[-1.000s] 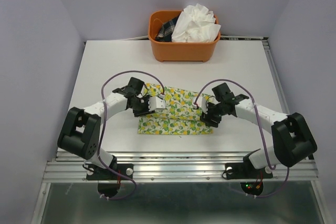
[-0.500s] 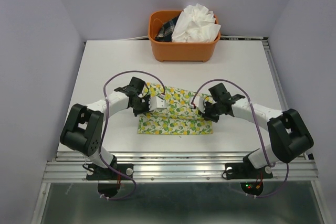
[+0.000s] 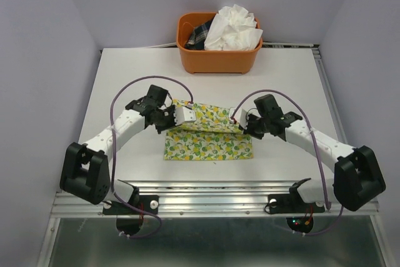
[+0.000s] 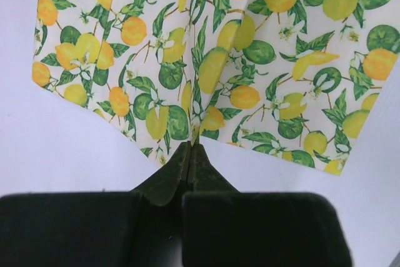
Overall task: Fold and stack the skirts
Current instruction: Fold the skirt
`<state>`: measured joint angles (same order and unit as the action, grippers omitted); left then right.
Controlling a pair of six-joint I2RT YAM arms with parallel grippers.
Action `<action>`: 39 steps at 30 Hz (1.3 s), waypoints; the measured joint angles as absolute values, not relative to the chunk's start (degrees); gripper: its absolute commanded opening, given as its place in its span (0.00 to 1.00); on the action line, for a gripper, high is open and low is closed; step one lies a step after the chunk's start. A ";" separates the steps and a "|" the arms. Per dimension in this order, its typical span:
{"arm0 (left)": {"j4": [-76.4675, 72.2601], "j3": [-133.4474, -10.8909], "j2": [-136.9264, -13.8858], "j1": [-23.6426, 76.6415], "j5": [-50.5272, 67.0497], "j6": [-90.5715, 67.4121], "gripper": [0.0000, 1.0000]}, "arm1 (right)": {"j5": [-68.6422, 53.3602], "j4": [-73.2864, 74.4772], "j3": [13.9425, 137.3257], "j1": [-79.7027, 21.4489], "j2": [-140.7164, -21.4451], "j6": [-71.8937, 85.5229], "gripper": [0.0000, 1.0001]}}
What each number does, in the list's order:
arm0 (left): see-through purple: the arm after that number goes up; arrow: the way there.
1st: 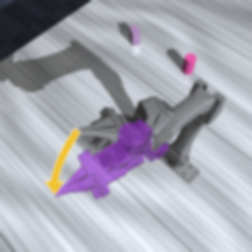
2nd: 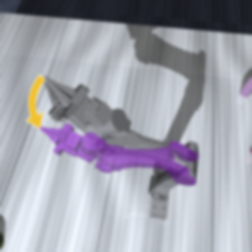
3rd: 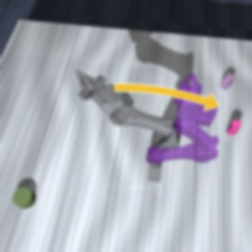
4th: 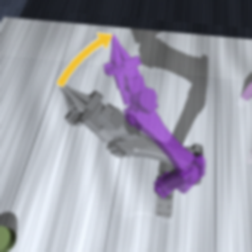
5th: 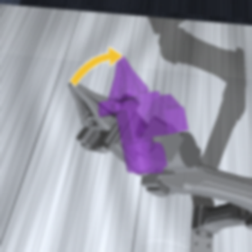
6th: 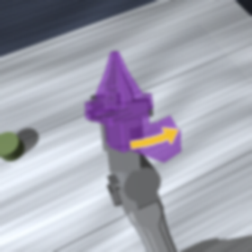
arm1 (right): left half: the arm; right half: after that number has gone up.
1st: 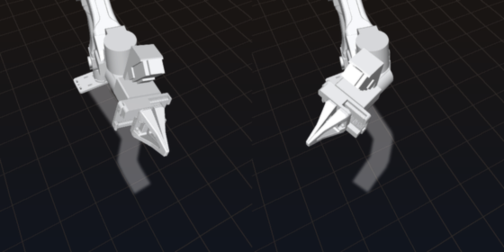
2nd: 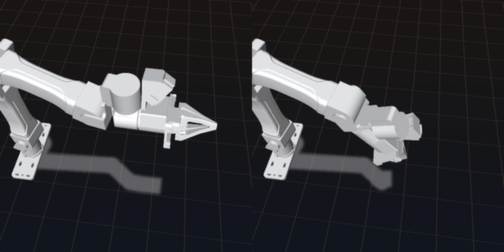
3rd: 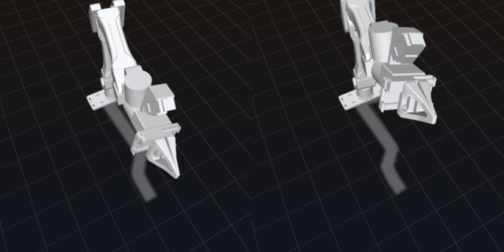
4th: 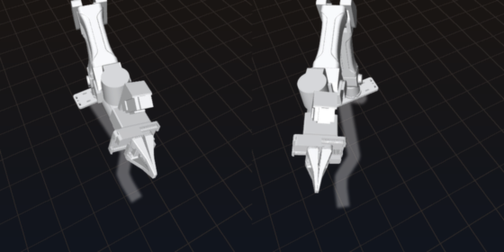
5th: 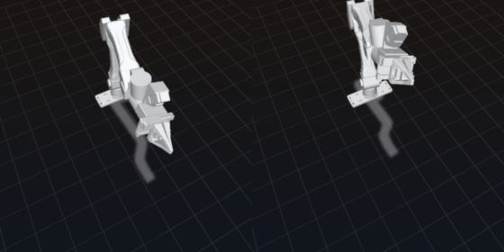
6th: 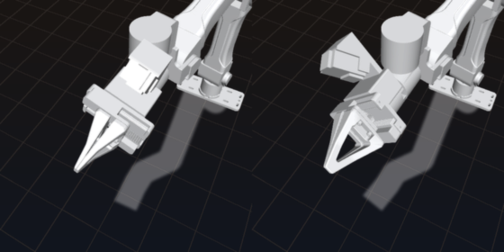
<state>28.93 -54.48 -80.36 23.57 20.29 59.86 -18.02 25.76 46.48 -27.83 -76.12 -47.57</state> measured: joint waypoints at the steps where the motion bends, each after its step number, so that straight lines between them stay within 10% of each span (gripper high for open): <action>1: 29.69 -54.48 -79.37 23.66 20.29 59.44 0.00 | -17.80 26.30 46.48 -27.83 -75.18 -47.68 0.01; 17: 35.38 -43.94 -75.05 32.23 20.34 56.82 0.00 | -20.62 29.76 38.22 -30.28 -69.93 -48.95 0.02; 24: 34.35 -41.69 -79.15 32.53 18.59 56.38 0.00 | -22.35 29.47 37.65 -32.34 -71.90 -48.38 0.44; 39: 32.38 -47.99 -87.77 32.53 16.14 45.21 0.00 | -17.54 22.33 41.06 -30.87 -82.17 -40.95 0.32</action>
<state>32.38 -47.99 -87.77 32.53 16.14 45.21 -17.54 22.33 41.06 -30.87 -82.17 -40.95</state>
